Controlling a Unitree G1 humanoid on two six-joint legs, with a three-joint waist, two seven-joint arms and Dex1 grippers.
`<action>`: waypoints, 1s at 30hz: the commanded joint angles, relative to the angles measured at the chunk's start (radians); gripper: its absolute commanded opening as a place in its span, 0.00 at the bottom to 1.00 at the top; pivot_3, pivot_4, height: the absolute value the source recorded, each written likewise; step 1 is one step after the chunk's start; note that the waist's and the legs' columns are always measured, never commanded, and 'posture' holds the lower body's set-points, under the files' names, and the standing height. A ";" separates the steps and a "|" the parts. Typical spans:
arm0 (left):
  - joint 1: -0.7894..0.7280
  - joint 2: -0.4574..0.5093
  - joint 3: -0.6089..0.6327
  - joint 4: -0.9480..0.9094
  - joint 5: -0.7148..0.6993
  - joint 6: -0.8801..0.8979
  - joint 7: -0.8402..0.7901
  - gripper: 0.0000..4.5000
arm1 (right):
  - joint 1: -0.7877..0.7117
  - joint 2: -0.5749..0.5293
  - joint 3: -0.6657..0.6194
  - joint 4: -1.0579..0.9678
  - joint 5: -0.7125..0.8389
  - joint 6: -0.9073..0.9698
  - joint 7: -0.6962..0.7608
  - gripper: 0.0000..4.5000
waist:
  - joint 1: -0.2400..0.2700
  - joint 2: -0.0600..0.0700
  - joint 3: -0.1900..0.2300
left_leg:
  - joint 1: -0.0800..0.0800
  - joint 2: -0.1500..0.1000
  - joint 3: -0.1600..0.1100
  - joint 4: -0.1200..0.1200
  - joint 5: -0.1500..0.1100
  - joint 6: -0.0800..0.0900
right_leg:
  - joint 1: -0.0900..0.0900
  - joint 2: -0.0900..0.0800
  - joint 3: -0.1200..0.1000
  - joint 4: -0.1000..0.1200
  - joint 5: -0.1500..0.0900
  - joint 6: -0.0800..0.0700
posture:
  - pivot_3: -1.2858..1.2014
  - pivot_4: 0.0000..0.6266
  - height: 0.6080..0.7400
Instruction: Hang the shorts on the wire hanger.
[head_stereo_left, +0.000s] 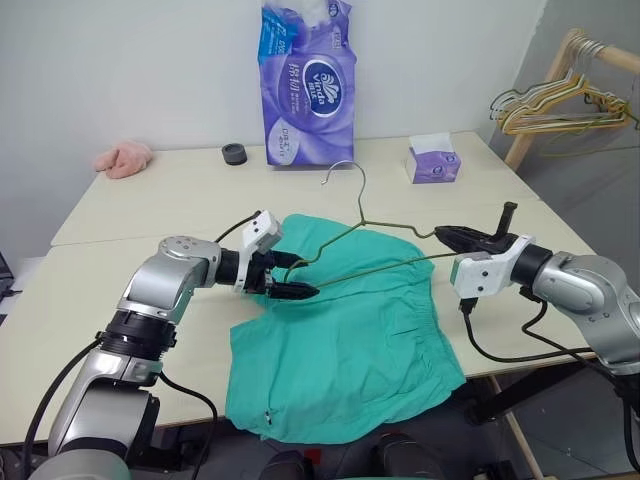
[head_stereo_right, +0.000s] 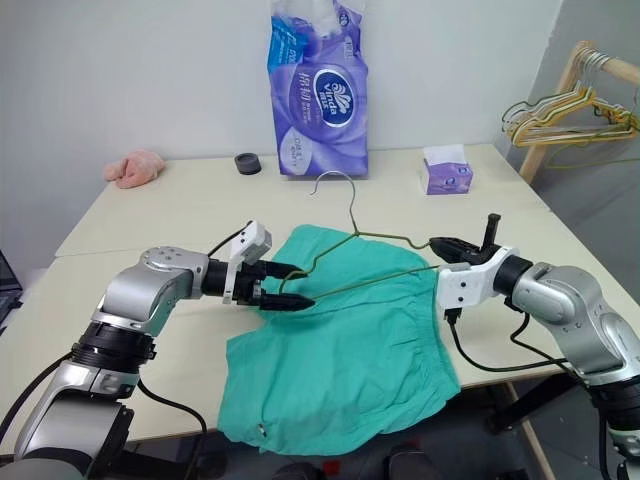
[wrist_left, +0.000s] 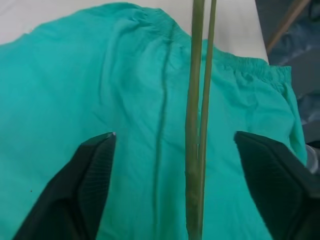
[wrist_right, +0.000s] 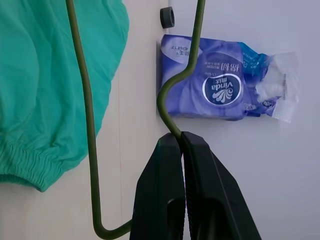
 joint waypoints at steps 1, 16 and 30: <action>0.008 0.016 -0.009 -0.053 -0.017 0.003 -0.038 0.60 | -0.022 0.006 -0.036 -0.018 0.004 -0.007 -0.005 0.00 | 0.000 0.000 0.000 | 0.000 0.000 0.000 0.000 0.000 0.000 | 0.000 0.000 0.000 0.000 0.000 0.000 | 0.45 0.06 1.00; 0.026 -0.012 -0.015 -0.045 0.007 -0.023 -0.028 0.00 | -0.001 0.015 -0.029 -0.035 0.028 -0.040 0.018 0.00 | 0.000 0.000 0.000 | 0.000 0.000 0.000 0.000 0.000 0.000 | 0.000 0.000 0.000 0.000 0.000 -0.001 | 0.45 0.06 1.00; 0.057 -0.012 -0.021 0.032 0.109 -0.229 0.026 0.00 | 0.121 -0.020 -0.140 -0.175 0.221 0.139 0.161 0.60 | 0.001 -0.001 0.000 | 0.000 0.000 0.000 0.001 0.000 0.000 | 0.001 0.000 0.000 0.001 0.000 -0.001 | 0.45 0.06 1.00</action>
